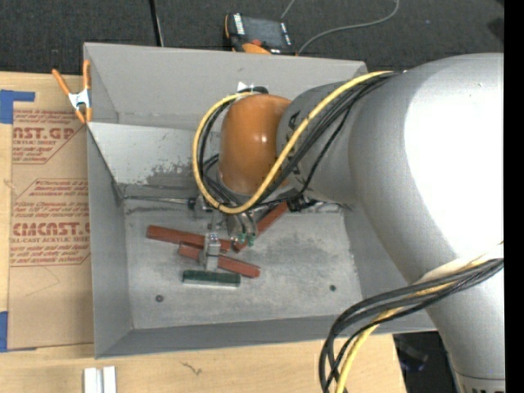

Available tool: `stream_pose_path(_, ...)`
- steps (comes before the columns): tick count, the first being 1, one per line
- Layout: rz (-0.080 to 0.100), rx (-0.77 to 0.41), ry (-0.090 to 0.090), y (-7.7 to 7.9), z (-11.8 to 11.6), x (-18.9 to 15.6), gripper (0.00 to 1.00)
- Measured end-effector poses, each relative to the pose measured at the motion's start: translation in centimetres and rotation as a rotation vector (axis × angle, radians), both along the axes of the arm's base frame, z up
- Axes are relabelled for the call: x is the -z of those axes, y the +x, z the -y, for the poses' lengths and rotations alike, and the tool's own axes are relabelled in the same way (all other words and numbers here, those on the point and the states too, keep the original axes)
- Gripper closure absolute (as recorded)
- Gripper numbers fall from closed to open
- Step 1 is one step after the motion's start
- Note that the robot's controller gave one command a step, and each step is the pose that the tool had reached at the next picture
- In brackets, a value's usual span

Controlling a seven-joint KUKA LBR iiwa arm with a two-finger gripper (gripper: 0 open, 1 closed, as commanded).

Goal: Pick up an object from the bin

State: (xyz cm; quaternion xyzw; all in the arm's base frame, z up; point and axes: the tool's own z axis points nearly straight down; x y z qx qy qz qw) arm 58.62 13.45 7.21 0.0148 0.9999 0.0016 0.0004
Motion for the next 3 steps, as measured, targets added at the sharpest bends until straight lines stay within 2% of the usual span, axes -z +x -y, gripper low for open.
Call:
stream_pose_path(1,0.004,0.000,0.000,0.07,0.05,0.01,1.00)
stream_pose_path(2,-0.003,0.000,-0.002,-0.13,0.10,0.21,0.00)
stream_pose_path(3,0.003,0.000,0.000,0.03,0.06,0.07,1.00)
